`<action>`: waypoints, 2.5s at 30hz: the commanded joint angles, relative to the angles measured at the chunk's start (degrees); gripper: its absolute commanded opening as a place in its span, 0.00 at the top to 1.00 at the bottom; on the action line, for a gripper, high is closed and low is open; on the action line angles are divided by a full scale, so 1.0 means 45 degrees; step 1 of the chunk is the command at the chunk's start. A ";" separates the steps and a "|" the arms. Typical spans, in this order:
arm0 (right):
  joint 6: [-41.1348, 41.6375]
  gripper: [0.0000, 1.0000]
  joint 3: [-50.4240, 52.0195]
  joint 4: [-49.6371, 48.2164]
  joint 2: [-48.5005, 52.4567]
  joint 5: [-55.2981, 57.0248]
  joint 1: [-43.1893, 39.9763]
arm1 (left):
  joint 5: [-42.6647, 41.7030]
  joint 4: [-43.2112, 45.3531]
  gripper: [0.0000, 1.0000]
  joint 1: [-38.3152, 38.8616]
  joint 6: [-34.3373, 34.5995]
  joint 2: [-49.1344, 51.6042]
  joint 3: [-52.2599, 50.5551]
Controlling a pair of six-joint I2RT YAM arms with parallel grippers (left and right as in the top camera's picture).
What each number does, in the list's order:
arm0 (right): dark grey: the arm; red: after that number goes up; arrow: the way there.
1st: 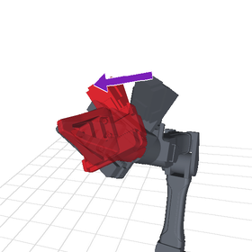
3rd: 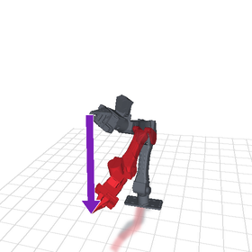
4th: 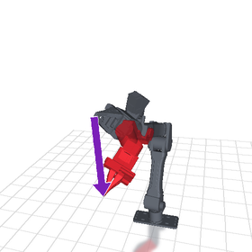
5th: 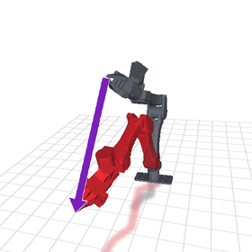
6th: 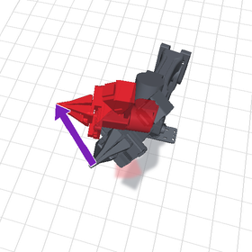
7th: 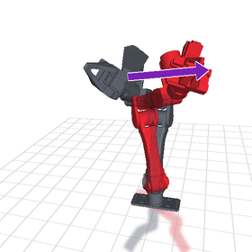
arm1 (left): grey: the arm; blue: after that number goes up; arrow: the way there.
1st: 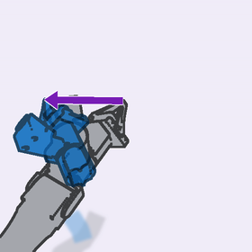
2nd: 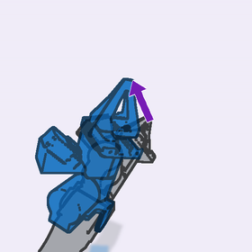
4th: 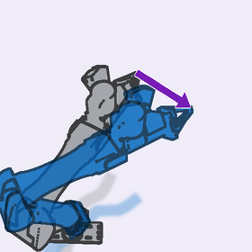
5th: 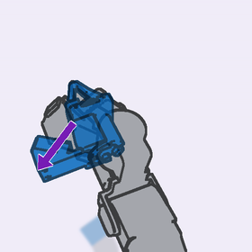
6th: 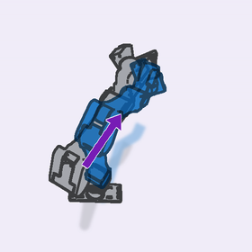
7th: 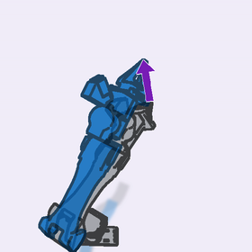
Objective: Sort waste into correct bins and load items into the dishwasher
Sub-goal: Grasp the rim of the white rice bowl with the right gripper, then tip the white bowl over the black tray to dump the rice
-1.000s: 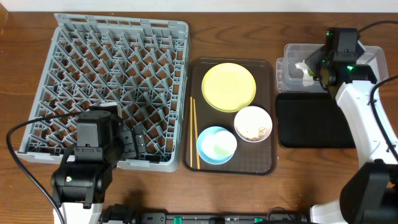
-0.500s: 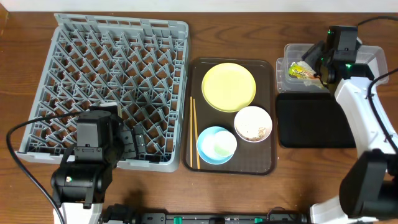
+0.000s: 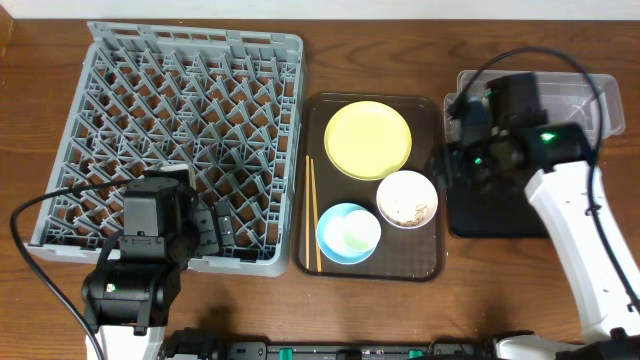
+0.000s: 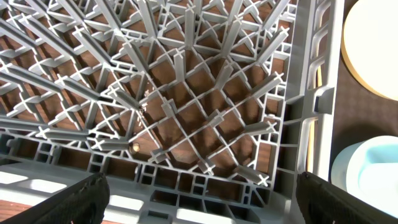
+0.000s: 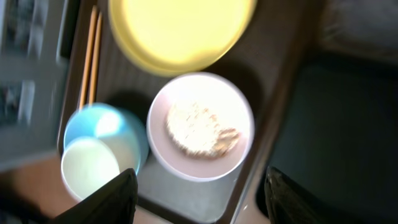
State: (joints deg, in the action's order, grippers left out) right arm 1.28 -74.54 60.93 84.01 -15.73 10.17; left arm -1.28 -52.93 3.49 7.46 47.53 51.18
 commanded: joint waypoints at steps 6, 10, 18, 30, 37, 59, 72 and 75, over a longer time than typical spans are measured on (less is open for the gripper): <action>-0.1452 0.47 0.2681 -0.1336 0.0073 -0.0160 0.1690 | 0.0107 -0.0044 0.04 0.0044 0.0019 -0.0010 0.0262; -0.1632 0.56 0.4070 -0.2856 0.0073 -0.0165 0.2244 | 0.0107 -0.0044 0.04 0.0044 0.0019 -0.0010 0.0262; -0.2118 0.52 0.5960 -0.5090 0.0073 0.0335 0.3206 | 0.0107 -0.0049 0.04 0.0044 0.0019 -0.0010 0.0262; -0.2113 0.73 0.6635 -0.5503 0.0083 0.0971 0.3342 | 0.0107 -0.0092 0.04 0.0044 0.0019 -0.0010 0.0262; -0.2113 0.74 0.7130 -0.5600 0.0083 0.1817 0.3342 | 0.0107 -0.0092 0.04 0.0044 0.0019 -0.0010 0.0262; -0.1316 0.99 0.7150 -0.6732 0.0068 0.2118 0.3337 | 0.0107 -0.0092 0.04 0.0044 0.0019 -0.0010 0.0262; 0.0447 0.99 0.5348 -0.6149 -0.1962 0.1287 0.2526 | 0.0107 -0.0092 0.04 0.0044 0.0019 -0.0010 0.0262; 0.0976 0.99 0.5260 -0.6057 -0.2671 0.0787 0.1685 | 0.0107 -0.0092 0.04 0.0044 0.0019 -0.0010 0.0262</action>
State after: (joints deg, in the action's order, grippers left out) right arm 1.98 -48.77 33.54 75.64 -9.43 21.39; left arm -1.28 -53.19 3.51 7.49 47.53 51.20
